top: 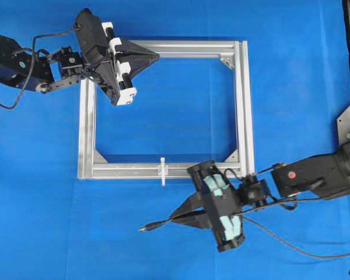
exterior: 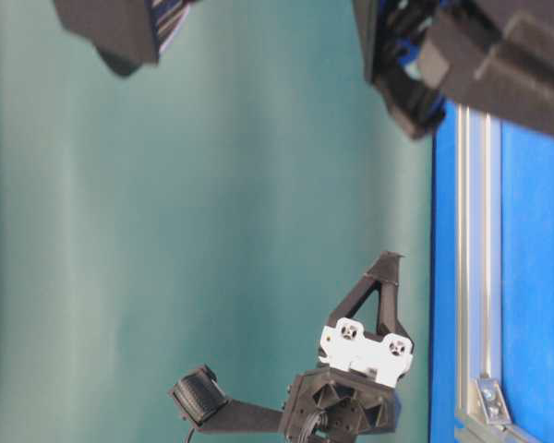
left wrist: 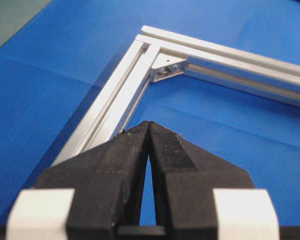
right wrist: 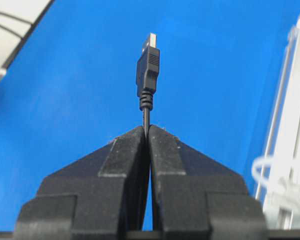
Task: Insert the wire through the string loop located in the center.
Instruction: 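Lift the cable and carry it toward the white zip-tie loop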
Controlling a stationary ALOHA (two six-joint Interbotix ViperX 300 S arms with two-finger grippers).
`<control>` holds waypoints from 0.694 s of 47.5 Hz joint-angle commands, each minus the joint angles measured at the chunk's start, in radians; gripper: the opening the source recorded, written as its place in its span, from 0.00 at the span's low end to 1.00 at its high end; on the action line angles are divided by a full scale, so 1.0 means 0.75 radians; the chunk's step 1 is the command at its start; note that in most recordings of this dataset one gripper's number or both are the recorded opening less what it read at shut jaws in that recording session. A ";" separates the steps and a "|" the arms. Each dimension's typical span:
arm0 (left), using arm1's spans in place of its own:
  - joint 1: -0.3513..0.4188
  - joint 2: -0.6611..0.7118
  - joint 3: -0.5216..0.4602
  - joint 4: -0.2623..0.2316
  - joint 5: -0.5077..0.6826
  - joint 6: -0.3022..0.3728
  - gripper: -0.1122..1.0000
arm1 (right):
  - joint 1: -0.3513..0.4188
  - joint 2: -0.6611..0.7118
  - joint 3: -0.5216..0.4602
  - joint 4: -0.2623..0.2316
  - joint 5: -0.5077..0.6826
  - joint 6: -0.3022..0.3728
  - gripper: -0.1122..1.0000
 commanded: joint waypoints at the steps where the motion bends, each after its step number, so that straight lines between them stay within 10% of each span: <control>1: -0.002 -0.041 -0.014 0.002 -0.006 0.000 0.10 | 0.006 -0.063 0.022 0.004 -0.012 0.006 0.07; 33: -0.004 -0.041 -0.016 0.004 -0.006 0.000 0.10 | 0.014 -0.198 0.237 0.022 -0.022 0.012 0.07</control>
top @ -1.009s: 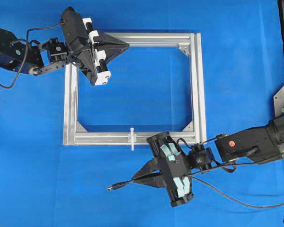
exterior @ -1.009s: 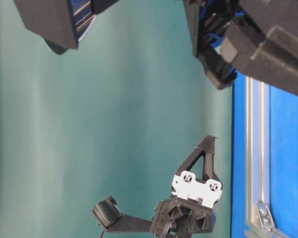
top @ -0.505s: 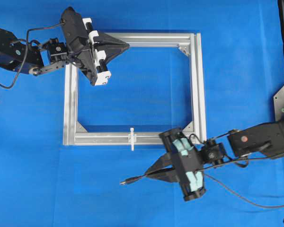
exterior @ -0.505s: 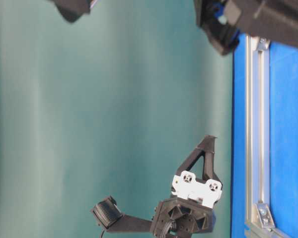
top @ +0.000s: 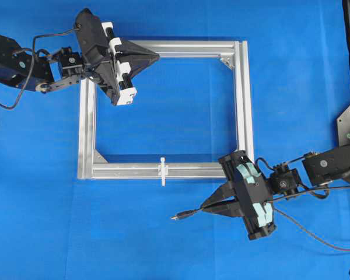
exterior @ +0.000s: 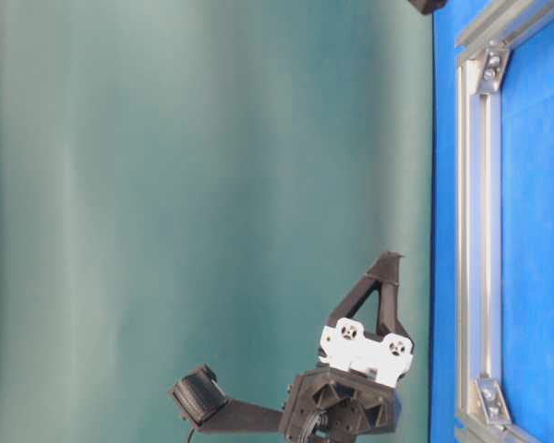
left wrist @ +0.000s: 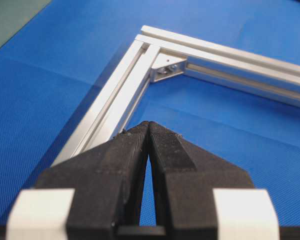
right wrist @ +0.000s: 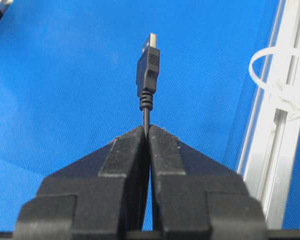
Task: Insert the wire through the string loop located in the center.
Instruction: 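Lift the cable and carry it toward the white zip-tie loop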
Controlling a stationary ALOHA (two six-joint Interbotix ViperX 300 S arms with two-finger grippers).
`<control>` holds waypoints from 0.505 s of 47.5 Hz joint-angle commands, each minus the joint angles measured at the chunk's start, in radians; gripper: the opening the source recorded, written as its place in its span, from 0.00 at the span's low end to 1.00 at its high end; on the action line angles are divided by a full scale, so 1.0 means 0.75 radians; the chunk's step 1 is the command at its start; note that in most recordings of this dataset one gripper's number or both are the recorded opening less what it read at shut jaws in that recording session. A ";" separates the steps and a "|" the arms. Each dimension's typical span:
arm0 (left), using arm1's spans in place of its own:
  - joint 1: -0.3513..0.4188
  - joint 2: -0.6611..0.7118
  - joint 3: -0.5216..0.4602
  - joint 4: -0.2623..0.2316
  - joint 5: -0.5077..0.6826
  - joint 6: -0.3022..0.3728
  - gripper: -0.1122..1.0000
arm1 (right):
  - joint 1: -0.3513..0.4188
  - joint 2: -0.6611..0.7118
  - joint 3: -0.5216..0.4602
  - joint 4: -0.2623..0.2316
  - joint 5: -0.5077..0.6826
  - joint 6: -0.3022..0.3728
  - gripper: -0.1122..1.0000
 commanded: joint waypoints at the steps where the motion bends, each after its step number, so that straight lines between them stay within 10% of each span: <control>1: -0.002 -0.041 -0.016 0.004 -0.008 -0.002 0.10 | 0.006 -0.031 -0.012 0.004 -0.016 0.002 0.07; 24: -0.016 -0.041 -0.016 0.004 -0.008 -0.002 0.10 | -0.170 -0.031 0.037 0.004 -0.053 0.000 0.07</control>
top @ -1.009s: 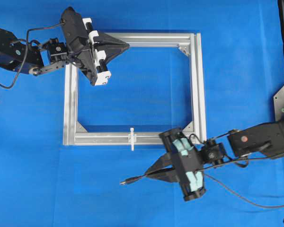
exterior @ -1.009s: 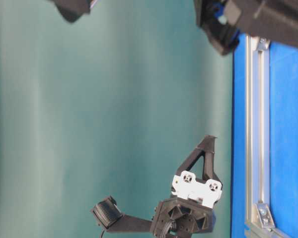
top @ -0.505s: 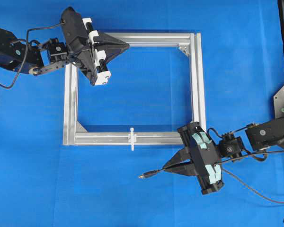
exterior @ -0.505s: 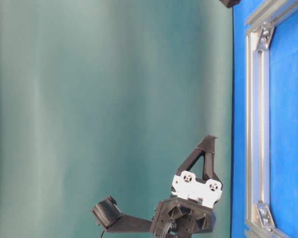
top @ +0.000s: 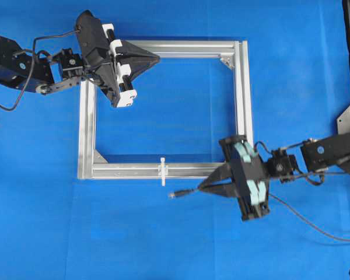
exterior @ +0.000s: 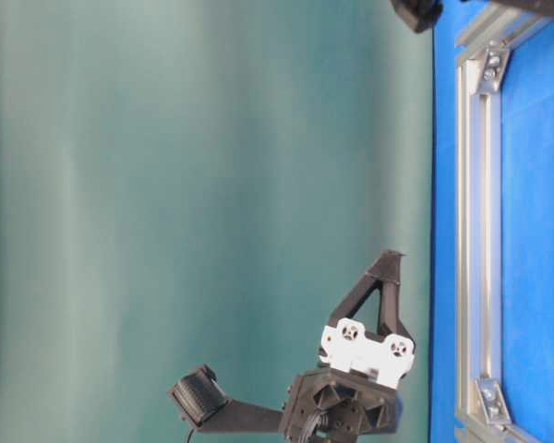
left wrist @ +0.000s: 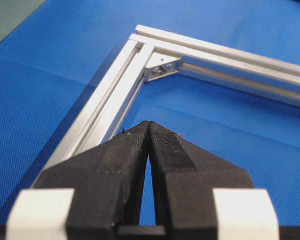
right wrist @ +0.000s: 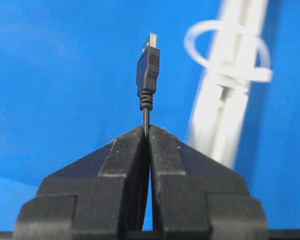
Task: Insert the wire through the string loop located in the center.
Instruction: 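Lift the cable and carry it toward the white zip-tie loop, then push the USB plug leftward through the white zip-tie loop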
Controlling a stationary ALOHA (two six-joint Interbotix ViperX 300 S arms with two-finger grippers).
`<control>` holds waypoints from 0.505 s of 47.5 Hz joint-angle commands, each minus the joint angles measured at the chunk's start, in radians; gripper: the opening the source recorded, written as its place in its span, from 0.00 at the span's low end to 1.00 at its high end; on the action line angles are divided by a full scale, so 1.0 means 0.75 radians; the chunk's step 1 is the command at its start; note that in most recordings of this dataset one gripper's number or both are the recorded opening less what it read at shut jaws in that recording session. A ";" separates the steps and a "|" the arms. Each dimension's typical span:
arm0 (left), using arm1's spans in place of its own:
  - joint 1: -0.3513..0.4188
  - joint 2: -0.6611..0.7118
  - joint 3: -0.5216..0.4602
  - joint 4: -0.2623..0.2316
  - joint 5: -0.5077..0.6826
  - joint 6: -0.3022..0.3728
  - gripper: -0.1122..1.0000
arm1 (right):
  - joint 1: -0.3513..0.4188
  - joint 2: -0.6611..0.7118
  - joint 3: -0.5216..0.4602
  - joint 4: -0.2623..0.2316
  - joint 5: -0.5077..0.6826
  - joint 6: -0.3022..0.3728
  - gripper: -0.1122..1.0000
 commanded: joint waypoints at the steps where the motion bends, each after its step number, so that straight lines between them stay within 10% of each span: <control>1: -0.004 -0.041 -0.012 0.004 -0.008 -0.002 0.10 | -0.041 -0.031 -0.002 0.004 -0.031 0.000 0.07; 24: -0.004 -0.043 -0.014 0.004 -0.008 0.004 0.10 | -0.108 -0.031 0.014 0.002 -0.051 0.000 0.07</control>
